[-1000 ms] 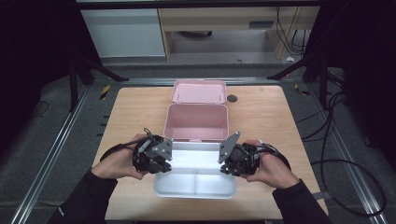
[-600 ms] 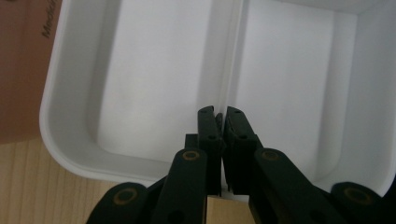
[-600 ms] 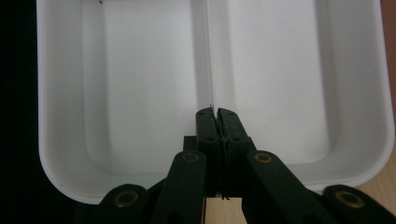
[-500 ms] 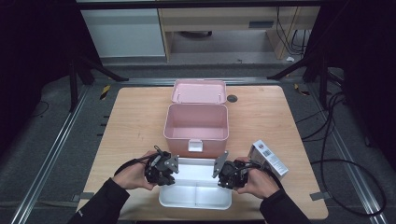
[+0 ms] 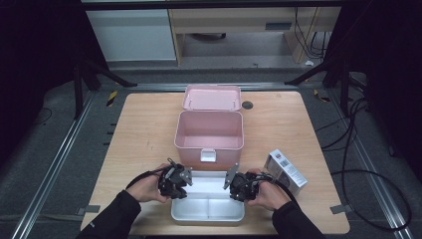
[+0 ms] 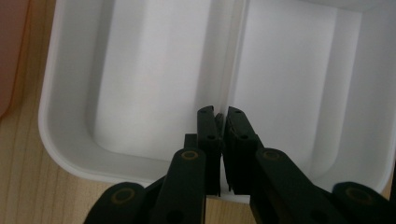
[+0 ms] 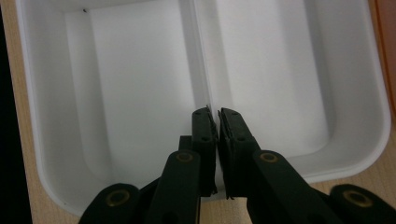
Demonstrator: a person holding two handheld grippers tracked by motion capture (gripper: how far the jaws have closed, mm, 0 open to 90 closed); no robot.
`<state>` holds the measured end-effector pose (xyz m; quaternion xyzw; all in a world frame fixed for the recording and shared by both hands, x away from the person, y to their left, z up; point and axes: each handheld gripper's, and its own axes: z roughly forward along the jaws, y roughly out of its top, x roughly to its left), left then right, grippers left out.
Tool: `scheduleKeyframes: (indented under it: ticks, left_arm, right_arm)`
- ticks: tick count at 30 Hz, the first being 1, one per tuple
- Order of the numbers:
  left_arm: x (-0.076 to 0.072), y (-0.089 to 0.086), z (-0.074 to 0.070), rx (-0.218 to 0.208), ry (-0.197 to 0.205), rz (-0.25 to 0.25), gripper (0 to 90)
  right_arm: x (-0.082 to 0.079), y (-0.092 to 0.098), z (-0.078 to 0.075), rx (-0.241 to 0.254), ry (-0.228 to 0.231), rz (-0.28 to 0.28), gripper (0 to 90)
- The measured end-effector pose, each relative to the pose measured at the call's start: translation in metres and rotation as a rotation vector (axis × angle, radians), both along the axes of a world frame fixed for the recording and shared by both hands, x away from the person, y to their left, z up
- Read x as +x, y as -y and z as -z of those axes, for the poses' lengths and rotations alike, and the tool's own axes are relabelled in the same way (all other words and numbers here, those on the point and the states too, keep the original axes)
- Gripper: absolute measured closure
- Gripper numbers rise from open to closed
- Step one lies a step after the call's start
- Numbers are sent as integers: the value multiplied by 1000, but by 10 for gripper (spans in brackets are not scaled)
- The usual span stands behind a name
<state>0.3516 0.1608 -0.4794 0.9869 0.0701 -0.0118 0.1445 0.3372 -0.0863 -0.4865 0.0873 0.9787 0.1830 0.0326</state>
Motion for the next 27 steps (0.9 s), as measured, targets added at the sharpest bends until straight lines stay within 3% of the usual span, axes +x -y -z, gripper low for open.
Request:
scheduleKeyframes:
  ticks: [3,6,10,13,20,22,27]
  left_arm:
    - [-3,-2,-3,-24,14,-28,767]
    - [-4,-8,-13,-89,34,-75,665]
    - [-4,-16,-27,-160,106,-141,519]
    - [-2,-25,-34,-216,150,-223,415]
    - [1,-50,-31,-271,199,-459,277]
    - [0,-58,-30,-286,210,-531,255]
    - [-7,-73,-23,-319,233,-648,255]
  right_arm:
    - [-1,1,-2,23,-1,18,776]
    - [-1,4,-10,78,16,53,731]
    - [2,14,-25,170,33,141,680]
    - [4,22,-34,213,62,215,642]
    - [12,45,-56,304,160,384,517]
    - [15,52,-64,324,177,421,501]
    - [21,69,-83,387,249,524,417]
